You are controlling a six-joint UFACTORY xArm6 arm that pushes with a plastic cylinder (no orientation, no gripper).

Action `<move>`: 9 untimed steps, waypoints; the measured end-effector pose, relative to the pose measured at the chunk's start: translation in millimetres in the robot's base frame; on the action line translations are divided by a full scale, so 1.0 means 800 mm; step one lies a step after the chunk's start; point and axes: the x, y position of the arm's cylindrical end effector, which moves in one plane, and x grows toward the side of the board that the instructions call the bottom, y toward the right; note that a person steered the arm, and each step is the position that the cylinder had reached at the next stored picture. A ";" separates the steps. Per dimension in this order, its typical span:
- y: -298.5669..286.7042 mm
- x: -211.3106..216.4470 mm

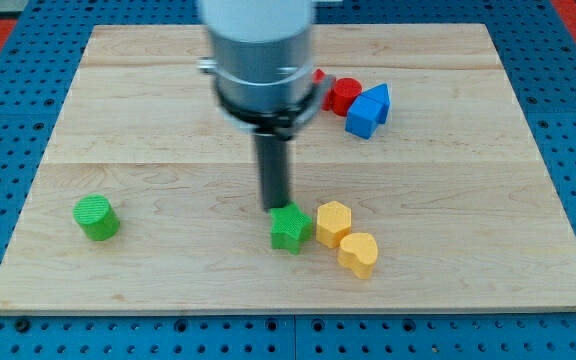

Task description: Push the green circle to the bottom

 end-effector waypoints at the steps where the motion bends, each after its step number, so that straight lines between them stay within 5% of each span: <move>1: -0.063 -0.003; 3: -0.306 -0.044; 4: -0.326 -0.016; 5: -0.236 -0.003; 6: -0.208 0.021; 7: -0.273 0.031; 9: -0.172 0.057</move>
